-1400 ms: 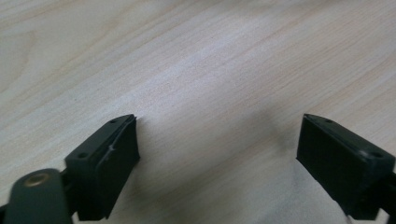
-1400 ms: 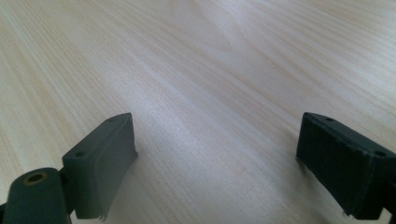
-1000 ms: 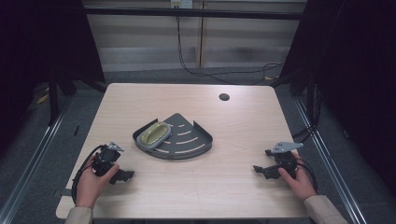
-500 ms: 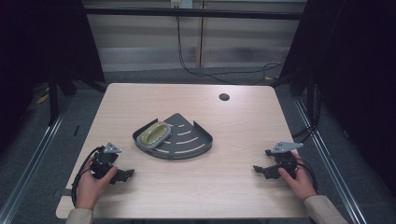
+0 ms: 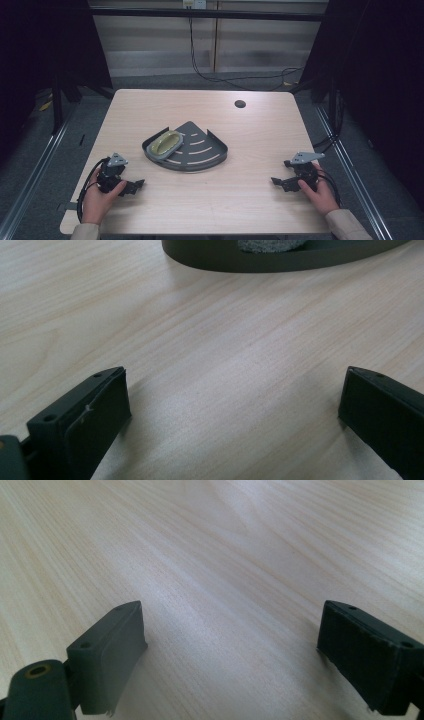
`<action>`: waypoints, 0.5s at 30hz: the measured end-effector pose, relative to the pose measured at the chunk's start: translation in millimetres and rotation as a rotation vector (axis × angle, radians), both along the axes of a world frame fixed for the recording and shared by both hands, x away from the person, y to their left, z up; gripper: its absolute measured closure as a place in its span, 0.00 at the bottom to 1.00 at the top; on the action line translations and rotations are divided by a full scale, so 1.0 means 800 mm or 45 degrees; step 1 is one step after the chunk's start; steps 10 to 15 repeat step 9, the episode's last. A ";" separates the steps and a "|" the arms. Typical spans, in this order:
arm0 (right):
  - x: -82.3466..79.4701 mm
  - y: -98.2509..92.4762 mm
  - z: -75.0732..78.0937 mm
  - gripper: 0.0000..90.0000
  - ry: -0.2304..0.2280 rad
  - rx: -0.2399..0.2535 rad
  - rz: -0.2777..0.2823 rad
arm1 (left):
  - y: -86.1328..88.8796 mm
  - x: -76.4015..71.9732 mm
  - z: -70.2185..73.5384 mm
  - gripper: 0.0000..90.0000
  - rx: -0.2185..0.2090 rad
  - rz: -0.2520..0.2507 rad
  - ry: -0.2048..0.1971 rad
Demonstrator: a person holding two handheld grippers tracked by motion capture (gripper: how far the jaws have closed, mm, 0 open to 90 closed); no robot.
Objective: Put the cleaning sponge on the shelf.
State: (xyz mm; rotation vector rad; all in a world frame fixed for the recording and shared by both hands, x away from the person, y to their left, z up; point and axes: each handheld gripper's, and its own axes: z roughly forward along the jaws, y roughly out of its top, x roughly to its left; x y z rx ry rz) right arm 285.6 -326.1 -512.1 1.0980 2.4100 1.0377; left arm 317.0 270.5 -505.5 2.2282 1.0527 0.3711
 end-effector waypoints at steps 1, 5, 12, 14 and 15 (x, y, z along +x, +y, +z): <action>0.000 0.000 0.000 0.12 0.000 0.001 -0.001 | 0.000 0.000 0.000 0.00 -0.001 0.002 -0.004; 0.000 0.000 0.000 0.12 0.000 0.000 -0.001 | -0.001 0.001 -0.001 0.00 -0.006 0.001 -0.004; 0.000 0.000 0.000 0.12 0.000 0.000 0.000 | -0.001 0.001 -0.001 0.00 -0.006 0.005 -0.007; 0.000 0.000 0.000 0.12 0.000 0.000 0.000 | -0.001 0.001 -0.001 0.00 -0.006 0.005 -0.007; 0.000 0.000 0.000 0.12 0.000 0.000 0.000 | -0.001 0.001 -0.001 0.00 -0.006 0.005 -0.007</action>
